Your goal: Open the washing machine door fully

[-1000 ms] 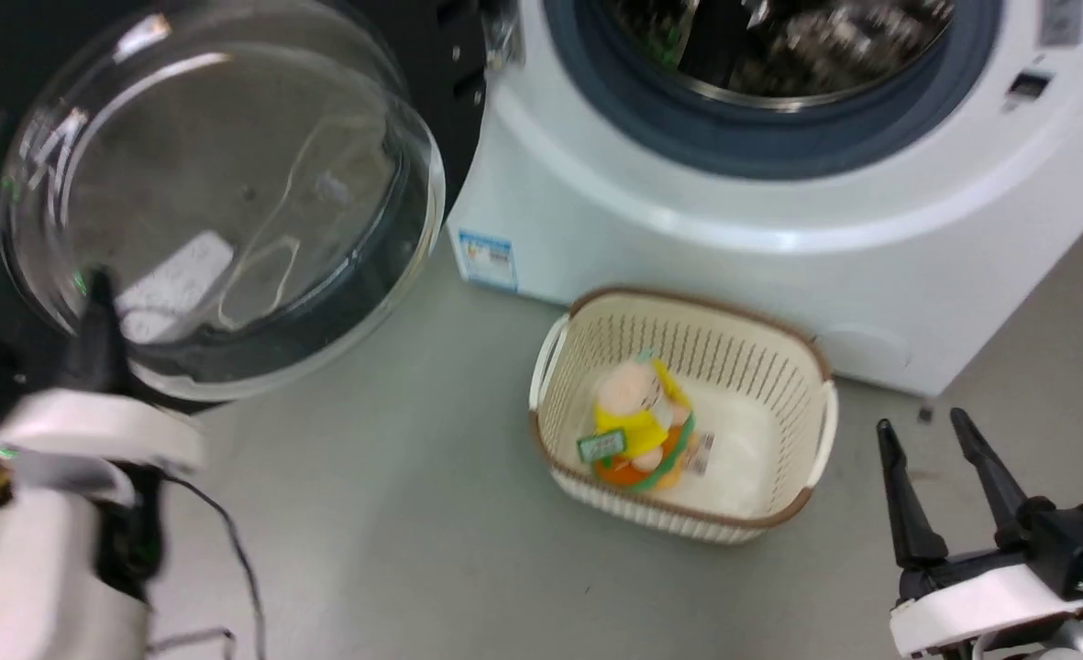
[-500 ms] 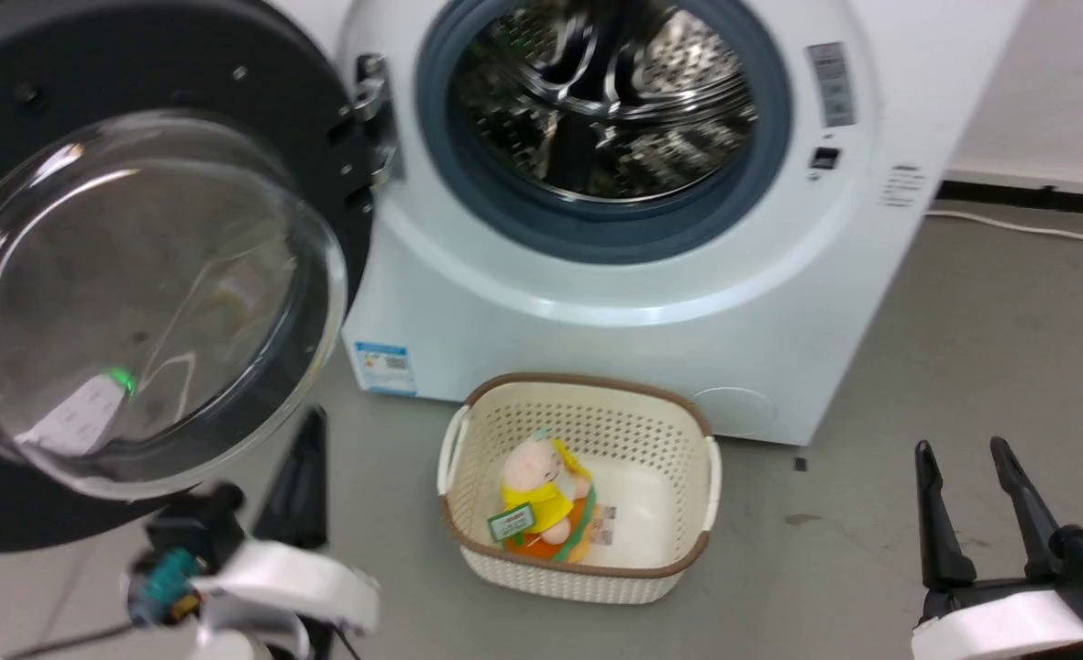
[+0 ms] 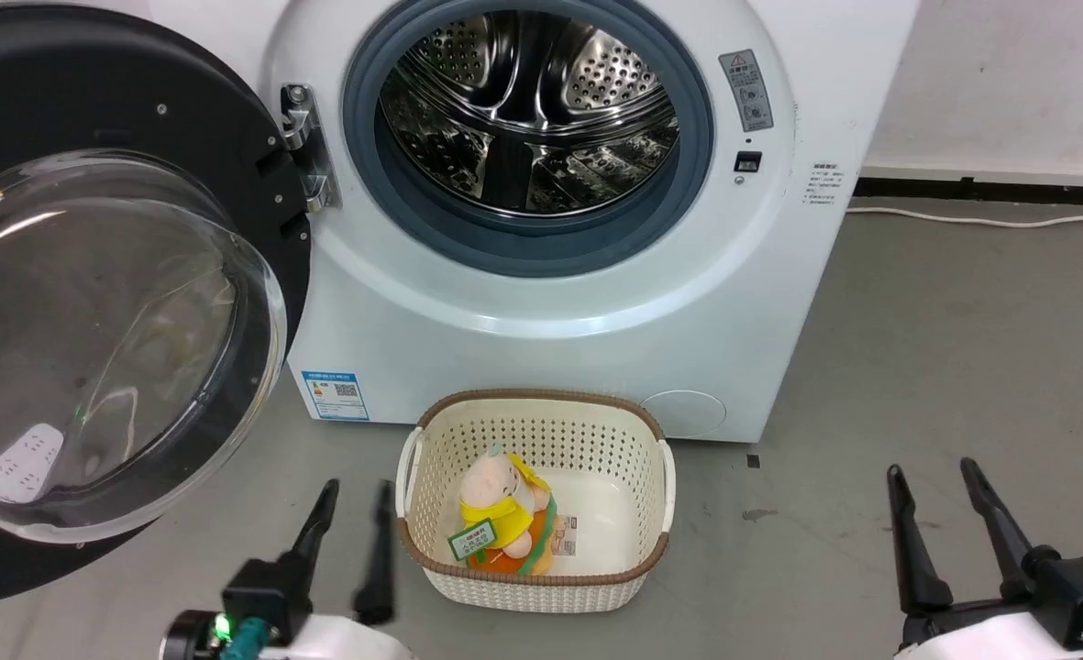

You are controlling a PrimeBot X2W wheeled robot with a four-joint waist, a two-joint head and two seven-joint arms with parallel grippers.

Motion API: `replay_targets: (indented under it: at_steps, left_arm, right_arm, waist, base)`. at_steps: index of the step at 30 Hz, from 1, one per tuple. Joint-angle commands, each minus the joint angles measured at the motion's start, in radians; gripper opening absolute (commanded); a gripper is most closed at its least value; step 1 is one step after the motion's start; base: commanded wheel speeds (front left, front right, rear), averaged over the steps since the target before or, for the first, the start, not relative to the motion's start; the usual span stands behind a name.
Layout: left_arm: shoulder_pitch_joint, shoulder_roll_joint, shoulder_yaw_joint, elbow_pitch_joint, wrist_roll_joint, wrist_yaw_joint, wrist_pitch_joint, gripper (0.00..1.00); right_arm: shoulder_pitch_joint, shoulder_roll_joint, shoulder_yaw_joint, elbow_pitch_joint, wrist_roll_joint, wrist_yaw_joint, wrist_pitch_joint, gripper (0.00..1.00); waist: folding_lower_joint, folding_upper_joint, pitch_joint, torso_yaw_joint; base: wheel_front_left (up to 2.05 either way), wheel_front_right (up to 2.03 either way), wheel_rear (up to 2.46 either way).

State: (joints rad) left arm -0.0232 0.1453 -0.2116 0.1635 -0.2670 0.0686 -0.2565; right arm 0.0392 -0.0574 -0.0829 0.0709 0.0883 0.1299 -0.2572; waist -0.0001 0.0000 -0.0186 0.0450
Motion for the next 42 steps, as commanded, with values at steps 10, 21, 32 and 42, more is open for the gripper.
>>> replay_targets:
  at_steps: [10, 21, 32, 42]
  left_arm:
    - [0.032, -0.033, 0.024, 0.014, 0.059, -0.001, -0.005, 1.0]
    - [0.024, -0.053, 0.047, 0.037, 0.068, -0.031, -0.005, 1.0]
    - [0.023, -0.063, 0.057, 0.031, 0.065, -0.037, 0.005, 0.0]
    - [0.023, -0.065, 0.07, 0.015, 0.082, -0.04, 0.026, 0.0]
  right_arm:
    - [0.024, 0.007, 0.015, 0.006, 0.011, 0.001, -0.004, 1.0]
    - [0.025, 0.007, 0.024, 0.012, 0.021, 0.001, -0.004, 1.0]
    - [0.012, 0.002, 0.025, 0.013, 0.008, 0.0, 0.006, 0.0]
    - [0.008, 0.002, 0.03, 0.006, 0.0, 0.0, 0.026, 0.0]
  waist:
    - [0.0001, 0.0, -0.006, 0.008]
    - [0.0001, 0.0, -0.007, 0.008]
    - [0.0001, 0.0, -0.008, 0.006]
    - [0.0001, 0.0, -0.005, 0.002]
  base:
    - [0.0, 0.0, 0.0]
    - [0.0, 0.0, 0.0]
    - [0.0, 0.0, 0.0]
    - [0.0, 0.0, 0.0]
